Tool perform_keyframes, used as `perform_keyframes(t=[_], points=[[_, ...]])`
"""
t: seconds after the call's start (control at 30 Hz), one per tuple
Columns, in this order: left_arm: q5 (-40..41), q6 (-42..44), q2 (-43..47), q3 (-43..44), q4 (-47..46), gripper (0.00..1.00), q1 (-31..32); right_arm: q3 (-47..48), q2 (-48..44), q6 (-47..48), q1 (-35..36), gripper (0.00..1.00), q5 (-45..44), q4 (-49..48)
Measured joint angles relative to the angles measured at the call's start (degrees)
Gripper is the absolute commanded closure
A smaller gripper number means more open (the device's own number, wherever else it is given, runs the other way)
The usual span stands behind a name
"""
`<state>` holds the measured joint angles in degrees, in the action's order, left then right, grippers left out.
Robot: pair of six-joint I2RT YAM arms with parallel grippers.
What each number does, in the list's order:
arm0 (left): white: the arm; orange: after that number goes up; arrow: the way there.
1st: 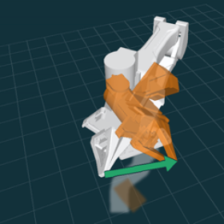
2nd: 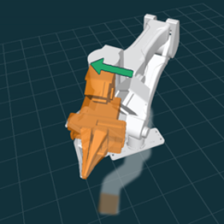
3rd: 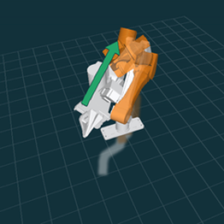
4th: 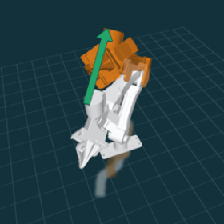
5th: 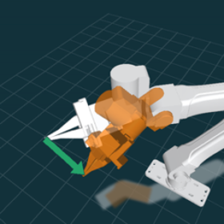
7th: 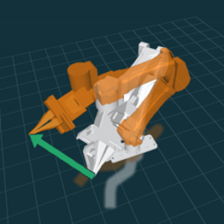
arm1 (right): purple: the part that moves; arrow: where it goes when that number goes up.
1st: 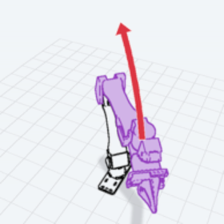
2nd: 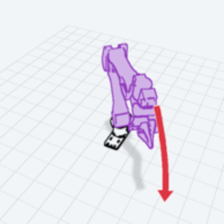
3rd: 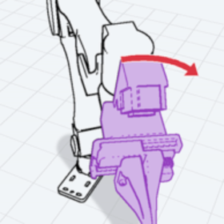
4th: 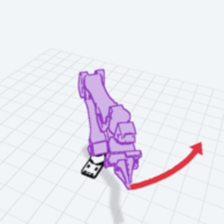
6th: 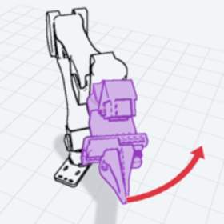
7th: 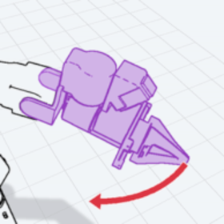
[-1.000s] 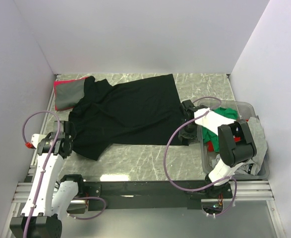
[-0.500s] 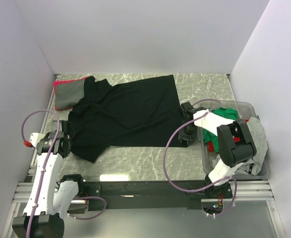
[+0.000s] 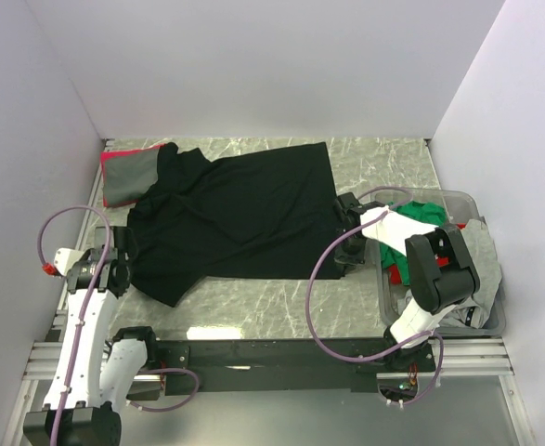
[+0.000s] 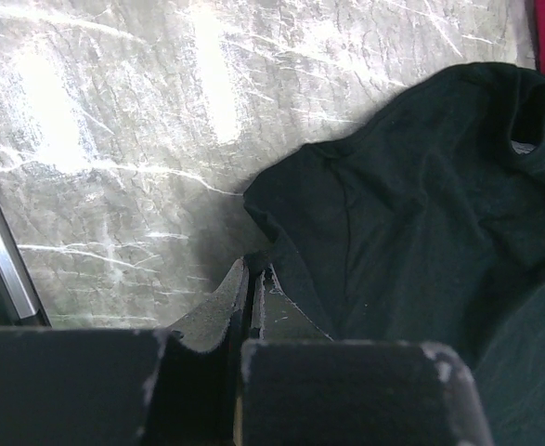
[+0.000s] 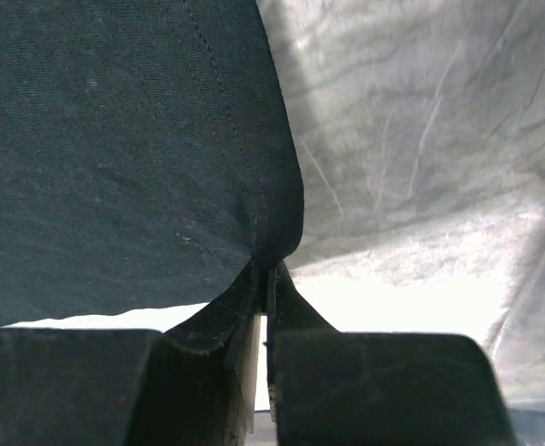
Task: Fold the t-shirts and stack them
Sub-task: Fold the tshirt
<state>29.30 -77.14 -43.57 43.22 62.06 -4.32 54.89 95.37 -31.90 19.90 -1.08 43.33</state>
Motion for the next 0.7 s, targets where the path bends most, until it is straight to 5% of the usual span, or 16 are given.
perform_keyframes(t=[0.7], points=[[0.0, -1.7, 7.6, 6.0, 11.9, 1.00, 0.0, 0.0, -4.8, 4.7, 1.1, 0.96, 0.1, 16.5]])
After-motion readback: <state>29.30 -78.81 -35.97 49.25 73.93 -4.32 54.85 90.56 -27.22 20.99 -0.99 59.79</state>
